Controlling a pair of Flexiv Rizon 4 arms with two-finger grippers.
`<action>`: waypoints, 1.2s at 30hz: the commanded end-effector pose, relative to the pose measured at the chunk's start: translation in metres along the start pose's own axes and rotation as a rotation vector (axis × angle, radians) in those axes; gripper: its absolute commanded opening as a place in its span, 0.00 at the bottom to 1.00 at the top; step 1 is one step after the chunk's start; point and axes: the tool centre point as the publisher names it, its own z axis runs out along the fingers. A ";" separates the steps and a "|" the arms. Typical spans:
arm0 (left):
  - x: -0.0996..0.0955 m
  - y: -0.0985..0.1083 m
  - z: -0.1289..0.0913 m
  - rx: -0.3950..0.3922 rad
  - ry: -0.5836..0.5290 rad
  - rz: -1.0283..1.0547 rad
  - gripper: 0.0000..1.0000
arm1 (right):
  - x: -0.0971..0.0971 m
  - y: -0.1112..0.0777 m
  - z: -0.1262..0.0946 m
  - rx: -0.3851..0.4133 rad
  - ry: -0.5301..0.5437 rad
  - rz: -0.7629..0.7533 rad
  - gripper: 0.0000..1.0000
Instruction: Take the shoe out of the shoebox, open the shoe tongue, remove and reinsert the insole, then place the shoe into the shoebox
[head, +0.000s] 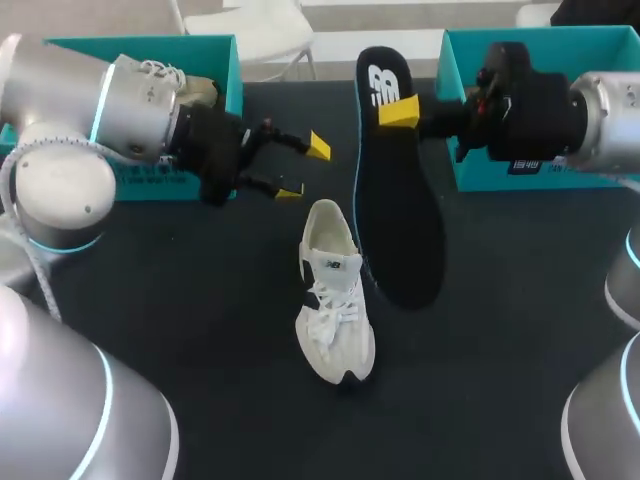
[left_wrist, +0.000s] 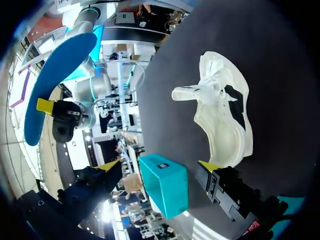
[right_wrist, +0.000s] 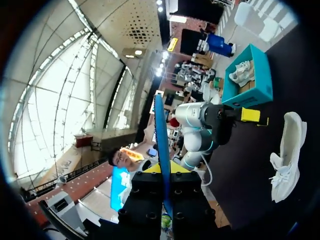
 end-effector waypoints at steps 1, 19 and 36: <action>-0.002 -0.015 -0.002 -0.044 -0.069 0.010 1.00 | -0.009 0.018 0.000 0.004 -0.048 0.081 0.00; -0.030 -0.022 -0.018 -0.126 -0.259 0.017 1.00 | -0.074 0.057 -0.010 -0.128 -0.134 0.354 0.00; -0.057 -0.026 -0.014 -0.129 -0.374 0.030 1.00 | -0.104 0.074 0.002 -0.253 -0.169 0.478 0.00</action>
